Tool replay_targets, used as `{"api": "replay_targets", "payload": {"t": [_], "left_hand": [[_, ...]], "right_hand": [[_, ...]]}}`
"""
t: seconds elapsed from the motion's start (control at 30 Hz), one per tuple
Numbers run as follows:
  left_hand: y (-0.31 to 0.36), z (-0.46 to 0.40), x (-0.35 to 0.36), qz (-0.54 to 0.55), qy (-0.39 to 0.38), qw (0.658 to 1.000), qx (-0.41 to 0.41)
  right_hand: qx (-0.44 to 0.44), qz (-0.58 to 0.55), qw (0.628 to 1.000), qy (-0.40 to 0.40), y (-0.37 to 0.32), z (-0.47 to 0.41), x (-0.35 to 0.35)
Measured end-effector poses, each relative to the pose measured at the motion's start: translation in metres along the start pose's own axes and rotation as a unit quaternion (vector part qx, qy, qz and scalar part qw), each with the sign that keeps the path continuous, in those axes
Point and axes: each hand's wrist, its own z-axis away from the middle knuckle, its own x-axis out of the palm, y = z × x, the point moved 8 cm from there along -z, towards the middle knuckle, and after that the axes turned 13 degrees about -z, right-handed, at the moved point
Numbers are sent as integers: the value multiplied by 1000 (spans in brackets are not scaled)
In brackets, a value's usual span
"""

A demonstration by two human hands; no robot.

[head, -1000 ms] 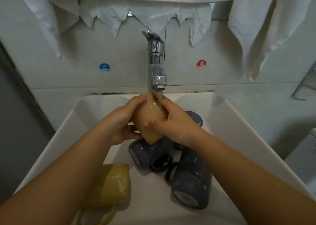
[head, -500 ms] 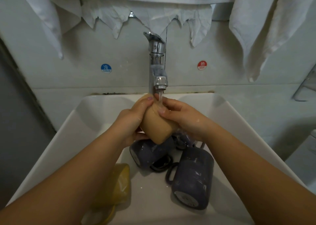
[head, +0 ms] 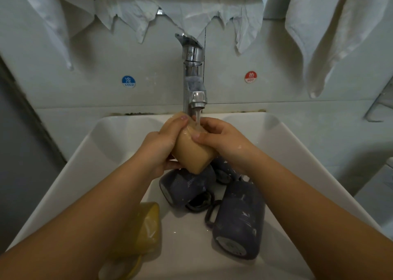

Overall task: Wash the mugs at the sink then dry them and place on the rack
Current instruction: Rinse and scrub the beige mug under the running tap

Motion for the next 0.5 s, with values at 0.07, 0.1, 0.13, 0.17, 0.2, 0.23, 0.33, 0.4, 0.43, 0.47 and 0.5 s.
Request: {"api": "replay_targets", "payload": {"t": [0.07,0.1,0.13,0.17,0.2,0.23,0.33,0.4,0.43,0.47,0.5], "left_hand": [[2,-1,0,-1,12,1000,14],[2,-2,0,2,14,1000,17],[2,-2,0,5,14,1000,18],[1,-2,0,8,13,1000,17],[0,-2,0,10,11,1000,14],[-1,-2,0,14,9,1000,11],[-6,-4,-11,70,15,997,-20],[-6,-6,-20,118,26,992,-35],[-6,-6,-24,138,30,989,-36],[-7,-6,-25,157,31,986,-36],[-7,-6,-26,174,29,984,-36]], "right_hand": [[-20,-5,999,49,-1,-2,-2],[-27,-4,997,68,-2,-2,-1],[-33,-2,996,81,-1,-2,0],[-37,1,995,89,0,-3,1],[-36,3,995,94,0,-3,2],[-26,4,995,94,1,-2,3],[12,-35,996,76,3,-2,2],[7,-53,994,100,-1,0,-7],[5,-48,991,123,-2,3,-12],[9,-40,989,142,-1,4,-17],[16,-39,988,148,0,6,-18]]}}
